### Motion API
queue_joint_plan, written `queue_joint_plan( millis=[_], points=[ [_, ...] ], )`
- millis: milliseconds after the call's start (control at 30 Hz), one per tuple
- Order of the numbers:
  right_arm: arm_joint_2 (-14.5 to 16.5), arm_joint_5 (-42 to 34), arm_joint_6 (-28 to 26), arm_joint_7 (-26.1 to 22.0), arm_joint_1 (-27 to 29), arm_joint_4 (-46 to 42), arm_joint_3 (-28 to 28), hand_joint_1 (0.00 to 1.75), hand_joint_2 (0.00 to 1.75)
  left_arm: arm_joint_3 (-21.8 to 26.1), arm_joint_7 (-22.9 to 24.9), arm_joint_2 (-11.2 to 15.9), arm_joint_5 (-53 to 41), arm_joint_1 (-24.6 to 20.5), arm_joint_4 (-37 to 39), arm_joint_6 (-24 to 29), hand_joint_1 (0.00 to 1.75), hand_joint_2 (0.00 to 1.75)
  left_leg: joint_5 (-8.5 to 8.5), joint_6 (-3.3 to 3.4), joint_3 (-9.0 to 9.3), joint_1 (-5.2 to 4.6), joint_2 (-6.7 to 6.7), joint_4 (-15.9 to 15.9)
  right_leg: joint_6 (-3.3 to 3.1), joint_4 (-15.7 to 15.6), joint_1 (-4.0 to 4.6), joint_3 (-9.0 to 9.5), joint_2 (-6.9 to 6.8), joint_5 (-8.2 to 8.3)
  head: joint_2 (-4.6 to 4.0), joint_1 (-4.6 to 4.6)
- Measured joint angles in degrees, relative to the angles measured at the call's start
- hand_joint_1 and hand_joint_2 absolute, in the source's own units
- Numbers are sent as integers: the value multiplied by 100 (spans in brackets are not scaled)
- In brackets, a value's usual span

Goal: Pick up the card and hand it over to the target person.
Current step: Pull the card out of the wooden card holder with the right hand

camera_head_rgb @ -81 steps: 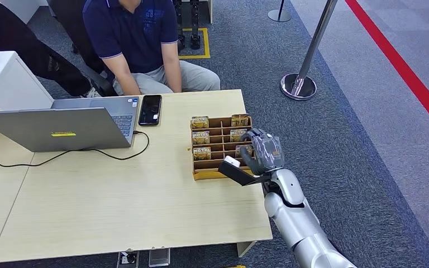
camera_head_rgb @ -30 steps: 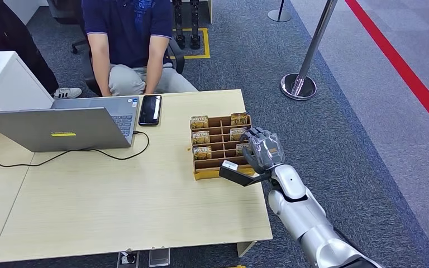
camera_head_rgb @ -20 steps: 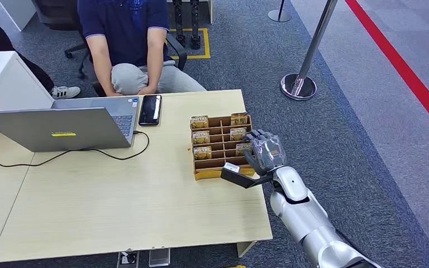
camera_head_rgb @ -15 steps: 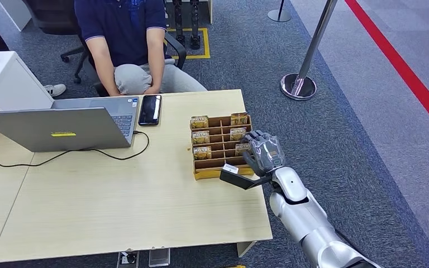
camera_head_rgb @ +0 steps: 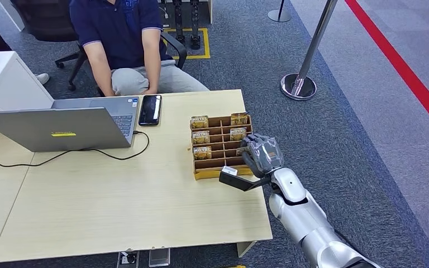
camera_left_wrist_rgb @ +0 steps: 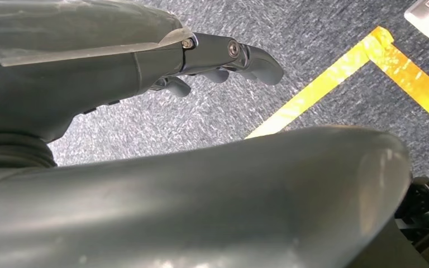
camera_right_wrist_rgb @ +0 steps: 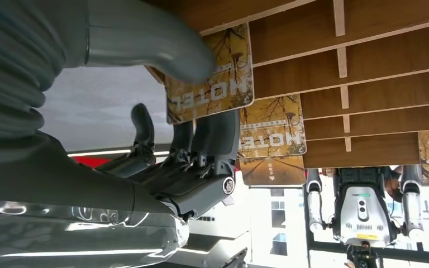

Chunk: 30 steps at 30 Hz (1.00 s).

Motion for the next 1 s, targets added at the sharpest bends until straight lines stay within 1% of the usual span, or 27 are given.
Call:
queue_joint_plan(
  millis=[100, 267, 400, 500, 667, 800, 1000],
  points=[
    [3, -7, -4, -2, -10, 3, 6, 175, 175, -49, 17, 1, -41, 0, -6, 53, 0, 175, 2, 0, -1, 0, 1, -1, -1, -1, 0, -1, 0, 2, 0, 0],
    [0, -35, -25, -14, -6, -1, 8, 175, 175, -208, 24, 8, -154, -8, -11, 141, 0, 175, 1, 0, -2, 0, -3, 3, 1, 2, -1, -1, -1, 0, 0, 0],
    [-53, -67, -77, -12, 101, -94, -27, 175, 175, -122, 16, -24, -61, -1, -30, 447, 0, 175, 6, 0, -2, 0, -1, -3, 0, -3, 1, -1, -3, 6, 0, 0],
    [-61, -144, -73, -62, 148, -140, -51, 175, 175, -115, 77, -22, -56, 1, -6, 500, 0, 175, 6, 1, 0, 1, -6, -4, 1, -6, 1, 2, -9, 5, 0, 0],
    [-14, -423, -29, -211, 112, -183, -102, 175, 175, -97, 87, -16, -31, 9, 0, 434, 0, 175, 0, 2, 3, -1, -7, 2, 5, 1, -1, 4, -5, -1, 0, 0],
    [-23, -803, 2, -369, 127, -601, -200, 175, 175, -102, 74, -14, -31, 5, -2, 411, 0, 175, 1, 1, -2, -1, -4, 4, 4, 4, -1, -2, -3, 1, 0, 0],
    [-47, -1191, -56, -460, 202, -1375, -404, 175, 175, -165, 61, -6, -66, -44, -1, 347, 0, 175, 1, 2, -6, -2, -1, 6, 3, 7, -3, -7, -1, 1, 0, 0]
  ],
)
